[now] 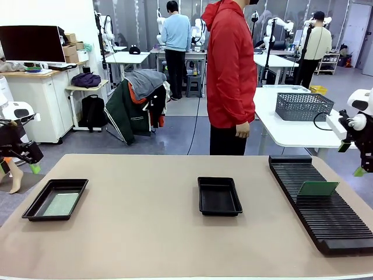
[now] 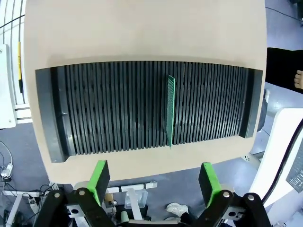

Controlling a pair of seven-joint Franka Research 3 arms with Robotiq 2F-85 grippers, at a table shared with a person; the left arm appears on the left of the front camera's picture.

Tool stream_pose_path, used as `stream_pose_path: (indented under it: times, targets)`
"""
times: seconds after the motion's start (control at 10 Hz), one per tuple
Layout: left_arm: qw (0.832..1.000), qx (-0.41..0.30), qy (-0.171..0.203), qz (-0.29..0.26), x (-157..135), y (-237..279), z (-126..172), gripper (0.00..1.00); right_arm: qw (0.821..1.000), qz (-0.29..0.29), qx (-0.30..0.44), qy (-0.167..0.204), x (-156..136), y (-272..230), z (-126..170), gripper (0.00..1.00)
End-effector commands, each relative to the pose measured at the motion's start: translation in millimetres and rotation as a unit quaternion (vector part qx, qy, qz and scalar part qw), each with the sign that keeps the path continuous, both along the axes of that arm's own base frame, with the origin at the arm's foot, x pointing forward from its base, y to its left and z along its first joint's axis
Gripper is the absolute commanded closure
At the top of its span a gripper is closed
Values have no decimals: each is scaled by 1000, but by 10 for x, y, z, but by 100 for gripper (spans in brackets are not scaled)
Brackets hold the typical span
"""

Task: Inspect and transfer BCBs to ESD trays.
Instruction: Pick up the Blank PCB from the PCB Rack and place it in the right ESD tray.

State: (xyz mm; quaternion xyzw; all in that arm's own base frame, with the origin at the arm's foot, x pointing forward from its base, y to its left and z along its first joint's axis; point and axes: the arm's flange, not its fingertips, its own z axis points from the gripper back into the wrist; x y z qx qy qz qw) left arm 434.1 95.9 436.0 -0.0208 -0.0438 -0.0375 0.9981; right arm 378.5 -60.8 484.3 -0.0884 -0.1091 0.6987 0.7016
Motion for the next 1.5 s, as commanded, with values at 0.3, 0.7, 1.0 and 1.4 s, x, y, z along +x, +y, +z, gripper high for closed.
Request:
stream_pose_path:
  times: [0.3,0.7,1.0,1.4]
  targets:
    - [1000,1,0,-3,-17,7,-9,0,1000,16,2,-2,301,-51,-503,0]
    - [1000,1,0,-3,-17,7,-9,0,999,36,14,4,502,-53,-904,0]
    - [1000,1,0,-3,-17,7,-9,0,999,33,31,12,617,-104,-1144,0]
    - [1000,1,0,-3,-17,7,-9,0,998,33,49,14,718,-193,-1321,0]
